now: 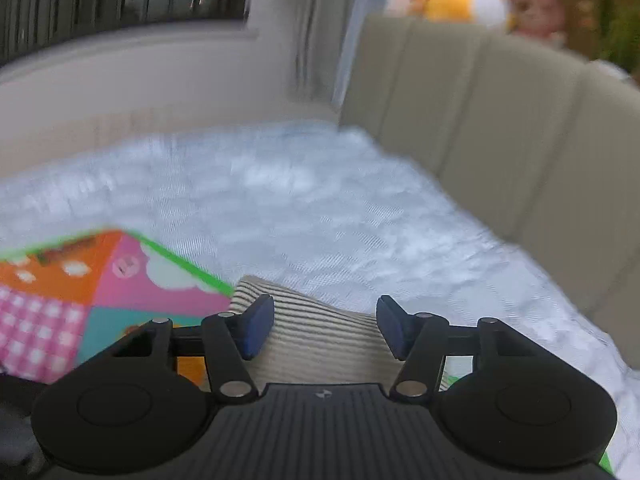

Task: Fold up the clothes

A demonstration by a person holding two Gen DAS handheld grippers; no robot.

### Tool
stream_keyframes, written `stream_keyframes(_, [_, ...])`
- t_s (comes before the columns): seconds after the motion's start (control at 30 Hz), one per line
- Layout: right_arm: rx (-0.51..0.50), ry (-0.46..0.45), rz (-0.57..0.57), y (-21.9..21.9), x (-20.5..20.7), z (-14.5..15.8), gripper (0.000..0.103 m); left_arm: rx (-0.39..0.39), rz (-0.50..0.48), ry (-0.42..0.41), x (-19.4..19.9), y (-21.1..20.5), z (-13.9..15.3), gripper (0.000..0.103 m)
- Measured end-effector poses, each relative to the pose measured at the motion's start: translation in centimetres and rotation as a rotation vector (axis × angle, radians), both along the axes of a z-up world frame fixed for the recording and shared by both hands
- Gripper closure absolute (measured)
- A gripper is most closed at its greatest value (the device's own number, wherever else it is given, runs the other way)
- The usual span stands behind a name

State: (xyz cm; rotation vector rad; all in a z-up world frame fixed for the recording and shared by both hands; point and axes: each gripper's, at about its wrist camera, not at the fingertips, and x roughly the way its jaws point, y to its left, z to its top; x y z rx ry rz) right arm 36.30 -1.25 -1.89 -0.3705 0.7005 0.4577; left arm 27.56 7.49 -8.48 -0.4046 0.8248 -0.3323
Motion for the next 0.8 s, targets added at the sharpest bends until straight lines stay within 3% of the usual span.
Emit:
stream_keyframes(0.1, [-0.093,0.034,-0.001,1.4,2.0,-3.0,0.042,0.032,-0.003,-0.012,-0.3,0.1,0.0,0.031])
stream_keyframes(0.17, [-0.022,0.048,-0.025,0.5,2.1,-2.2,0.042,0.032,0.003,-0.017,-0.3,0.4,0.0,0.03])
stream_keyframes(0.23, [0.073,0.033,-0.05,-1.1,1.0,-0.7,0.037,0.011,0.001,-0.008,-0.2,0.7,-0.1,0.028])
stream_keyframes(0.3, [0.151,0.019,-0.088,-3.7,-1.0,0.3,0.024,0.0,-0.007,-0.003,0.1,0.8,-0.3,0.027])
stream_keyframes(0.33, [0.183,0.022,-0.113,-5.2,-2.0,0.4,0.024,-0.005,-0.011,0.0,0.2,0.8,-0.5,0.027])
stream_keyframes(0.43, [0.249,0.087,-0.208,-9.6,-4.7,-0.9,0.018,-0.008,-0.015,-0.001,0.3,0.8,-0.5,0.027])
stream_keyframes(0.53, [0.398,0.236,-0.295,-13.5,-6.5,-3.8,0.013,-0.025,-0.013,0.008,0.4,1.0,-0.7,0.027])
stream_keyframes(0.57, [0.481,0.297,-0.323,-14.4,-7.0,-4.7,0.014,-0.024,-0.013,0.008,0.4,1.0,-0.7,0.027])
stream_keyframes(0.6, [0.547,0.34,-0.337,-14.9,-7.4,-5.3,0.029,-0.021,-0.016,0.008,0.4,0.9,-0.6,0.028])
stream_keyframes(0.63, [0.585,0.349,-0.334,-14.9,-8.0,-5.3,0.035,-0.021,-0.019,0.004,0.4,0.9,-0.6,0.029])
stream_keyframes(0.73, [0.575,0.297,-0.267,-13.2,-9.8,-3.4,0.047,-0.068,-0.031,-0.024,0.4,1.1,-0.2,0.048])
stream_keyframes(0.8, [0.504,0.296,-0.266,-12.5,-10.3,-3.6,0.048,-0.071,-0.017,-0.049,0.4,1.2,0.2,0.049])
